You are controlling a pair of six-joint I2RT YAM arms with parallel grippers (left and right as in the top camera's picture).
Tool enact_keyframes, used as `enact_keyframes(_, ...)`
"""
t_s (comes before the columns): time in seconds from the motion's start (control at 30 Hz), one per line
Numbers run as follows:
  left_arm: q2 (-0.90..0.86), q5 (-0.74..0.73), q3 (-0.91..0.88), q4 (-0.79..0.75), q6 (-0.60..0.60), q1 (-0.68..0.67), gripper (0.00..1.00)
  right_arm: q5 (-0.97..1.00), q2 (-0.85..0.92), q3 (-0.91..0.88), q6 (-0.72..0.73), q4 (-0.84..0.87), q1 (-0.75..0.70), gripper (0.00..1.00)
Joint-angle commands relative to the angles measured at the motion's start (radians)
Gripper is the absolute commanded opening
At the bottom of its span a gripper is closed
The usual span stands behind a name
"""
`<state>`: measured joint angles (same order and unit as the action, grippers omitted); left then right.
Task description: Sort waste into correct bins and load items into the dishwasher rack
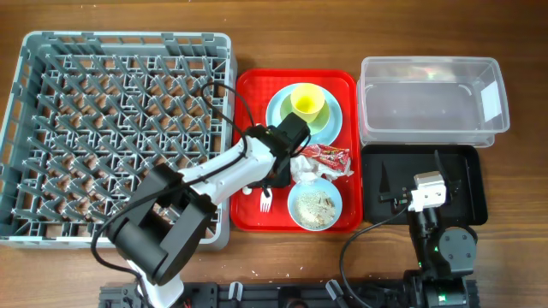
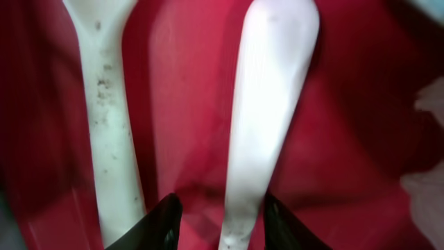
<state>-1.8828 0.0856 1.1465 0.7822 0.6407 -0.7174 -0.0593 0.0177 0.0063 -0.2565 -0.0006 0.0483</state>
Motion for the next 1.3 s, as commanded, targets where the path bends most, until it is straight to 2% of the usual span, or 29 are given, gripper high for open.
enact_keyframes(0.0,-0.012,0.028,-0.086,-0.072,-0.008,0.001,0.36,0.006,-0.004,-0.001,-0.005,0.003,0.001,1.00)
enact_keyframes(0.03,-0.012,0.028,-0.101,-0.089,-0.008,0.001,0.34,0.006,-0.004,-0.001,-0.005,0.002,0.001,0.99)
enact_keyframes(0.13,-0.012,0.029,-0.109,-0.091,-0.008,0.001,0.04,0.006,-0.004,-0.001,-0.005,0.002,0.001,1.00)
enact_keyframes(0.27,0.005,0.029,-0.089,-0.084,-0.009,0.002,0.04,0.006,-0.004,-0.001,-0.005,0.002,0.001,1.00)
enact_keyframes(0.4,0.093,0.041,0.004,-0.043,-0.008,0.004,0.04,0.006,-0.004,-0.001,-0.005,0.002,0.001,1.00)
enact_keyframes(0.5,0.205,0.179,0.066,0.014,-0.009,0.014,0.04,0.006,-0.004,-0.001,-0.005,0.002,0.001,1.00)
enact_keyframes(0.67,0.378,0.358,0.071,0.074,-0.014,0.073,0.04,0.006,-0.004,-0.001,-0.005,0.002,0.001,1.00)
enact_keyframes(0.7,0.400,0.360,0.071,0.077,-0.070,0.094,0.04,0.005,-0.004,-0.001,-0.005,0.002,0.001,1.00)
enact_keyframes(0.83,0.405,0.362,0.069,0.083,-0.288,0.150,0.04,0.006,-0.004,-0.001,-0.005,0.002,0.001,1.00)
enact_keyframes(1.07,0.361,0.343,0.063,0.114,-0.296,0.261,0.04,0.005,-0.004,-0.001,-0.005,0.002,0.001,1.00)
enact_keyframes(1.27,0.282,0.335,0.062,0.118,-0.297,0.264,0.04,0.006,-0.004,-0.001,-0.005,0.002,0.001,1.00)
